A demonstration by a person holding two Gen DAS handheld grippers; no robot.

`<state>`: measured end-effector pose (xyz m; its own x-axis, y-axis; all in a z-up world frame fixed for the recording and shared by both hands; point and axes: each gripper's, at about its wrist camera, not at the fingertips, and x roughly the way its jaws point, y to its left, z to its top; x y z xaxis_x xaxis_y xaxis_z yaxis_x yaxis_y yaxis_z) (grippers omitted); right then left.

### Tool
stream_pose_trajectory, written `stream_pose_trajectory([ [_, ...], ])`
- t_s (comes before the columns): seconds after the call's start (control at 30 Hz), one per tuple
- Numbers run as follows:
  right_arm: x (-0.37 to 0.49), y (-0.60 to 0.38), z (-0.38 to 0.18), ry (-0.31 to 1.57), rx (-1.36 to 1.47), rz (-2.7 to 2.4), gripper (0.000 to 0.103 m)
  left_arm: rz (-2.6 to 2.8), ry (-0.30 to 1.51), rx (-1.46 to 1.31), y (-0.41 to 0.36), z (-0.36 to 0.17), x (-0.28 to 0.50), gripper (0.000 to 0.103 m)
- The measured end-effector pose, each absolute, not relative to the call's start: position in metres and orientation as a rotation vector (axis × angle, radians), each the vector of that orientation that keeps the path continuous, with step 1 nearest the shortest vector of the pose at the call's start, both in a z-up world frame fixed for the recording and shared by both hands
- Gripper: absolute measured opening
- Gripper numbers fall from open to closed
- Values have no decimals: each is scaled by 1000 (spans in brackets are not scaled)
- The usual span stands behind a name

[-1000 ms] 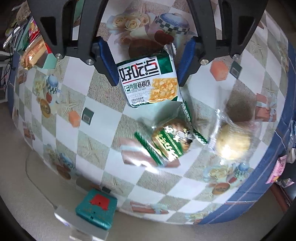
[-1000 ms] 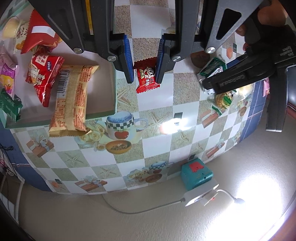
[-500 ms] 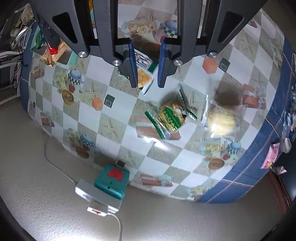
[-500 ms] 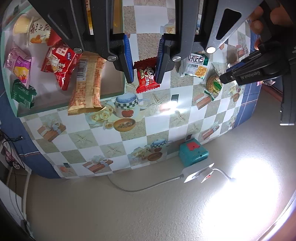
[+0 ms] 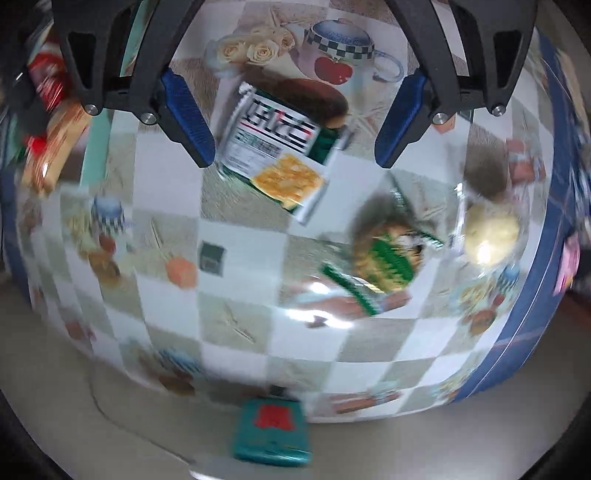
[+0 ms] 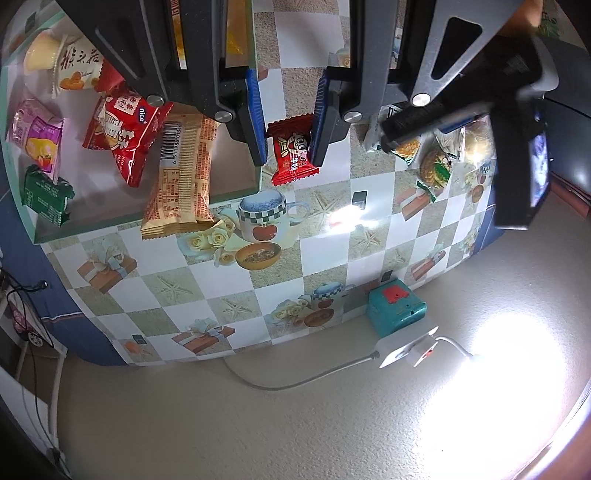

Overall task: Organize snacks
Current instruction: 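Carry the red candy with the right tool while the left tool carries the cracker packet to the tray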

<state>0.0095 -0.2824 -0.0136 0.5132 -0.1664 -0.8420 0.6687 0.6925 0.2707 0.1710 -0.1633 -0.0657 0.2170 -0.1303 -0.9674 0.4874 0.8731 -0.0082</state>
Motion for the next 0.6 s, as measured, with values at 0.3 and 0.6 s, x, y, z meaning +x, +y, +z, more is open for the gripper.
stream_pose_trajectory([
  [0.3,8,-285,-15,904,644,-546,25,-378,1296,419,-170,-90,166,89],
  [0.6,8,-287,-17,911,651,-549,25,-382,1310,341,-159,-80,173,65],
])
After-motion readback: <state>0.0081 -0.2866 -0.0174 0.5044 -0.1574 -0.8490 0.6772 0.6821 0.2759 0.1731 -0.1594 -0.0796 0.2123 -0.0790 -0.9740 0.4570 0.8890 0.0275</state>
